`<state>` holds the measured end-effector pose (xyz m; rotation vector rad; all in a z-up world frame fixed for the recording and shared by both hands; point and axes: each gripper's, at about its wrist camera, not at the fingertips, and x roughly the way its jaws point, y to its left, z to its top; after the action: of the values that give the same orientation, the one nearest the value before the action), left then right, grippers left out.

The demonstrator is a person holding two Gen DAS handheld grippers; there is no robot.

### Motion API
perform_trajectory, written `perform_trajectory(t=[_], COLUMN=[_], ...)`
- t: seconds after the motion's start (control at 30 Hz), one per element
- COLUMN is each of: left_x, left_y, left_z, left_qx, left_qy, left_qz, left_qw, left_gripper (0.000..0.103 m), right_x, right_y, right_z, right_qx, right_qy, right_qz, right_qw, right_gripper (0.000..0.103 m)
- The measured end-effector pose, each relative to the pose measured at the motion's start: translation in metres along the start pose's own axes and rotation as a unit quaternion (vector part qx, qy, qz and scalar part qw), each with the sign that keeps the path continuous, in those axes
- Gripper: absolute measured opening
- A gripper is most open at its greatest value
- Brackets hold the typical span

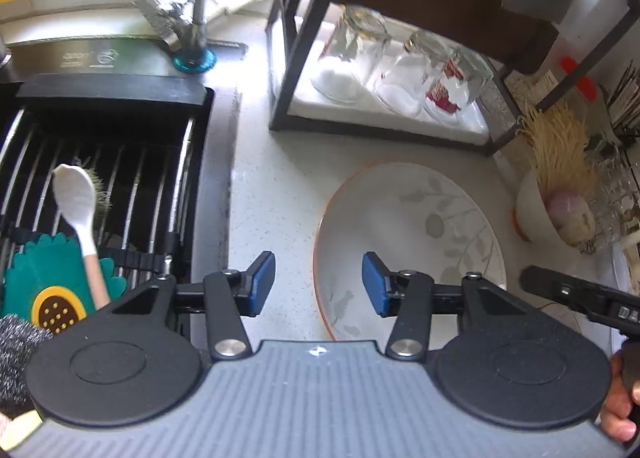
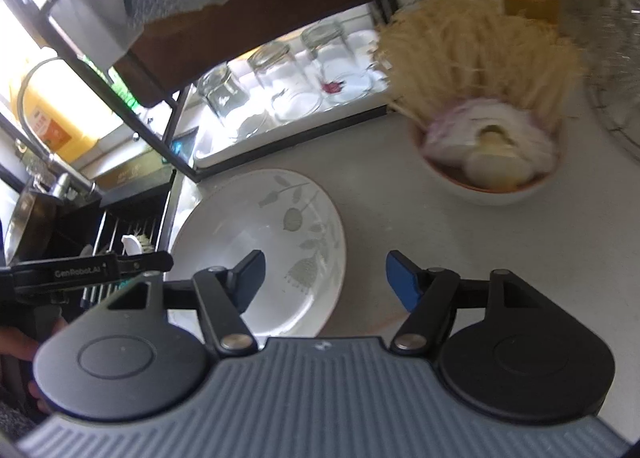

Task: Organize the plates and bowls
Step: 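Move both grippers to the other white leaf plate and grasp its rim, then lift the white leaf plate with both grippers and carry it over the stack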

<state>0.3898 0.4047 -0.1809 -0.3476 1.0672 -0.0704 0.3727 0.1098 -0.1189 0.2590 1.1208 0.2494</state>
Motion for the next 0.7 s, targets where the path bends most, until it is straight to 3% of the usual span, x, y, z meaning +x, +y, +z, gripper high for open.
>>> perform_trajectory(t=[0.33,0.4,0.7], left_x=[0.024,0.027,0.044], left_y=[0.006,0.007,0.009], left_z=[0.006,0.008,0.019], left_qx=[0.001,0.000,-0.012], left_qy=[0.027,0.030,0.052], left_qz=[-0.025,-0.029,-0.052], left_qw=[0.9993,0.9991,0.9972], left_gripper=[0.028,0.023,0.014], right_x=[0.042,0.043,0.044], right_y=[-0.003,-0.007,-0.010], right_z=[0.000,-0.002,-0.003], right_qx=[0.038,0.047,0.035], right_qy=[0.034,0.039,0.034], right_qz=[-0.027,-0.027,-0.008], right_qw=[0.998,0.998,0.999], right_gripper=[0.035,0.024,0.020])
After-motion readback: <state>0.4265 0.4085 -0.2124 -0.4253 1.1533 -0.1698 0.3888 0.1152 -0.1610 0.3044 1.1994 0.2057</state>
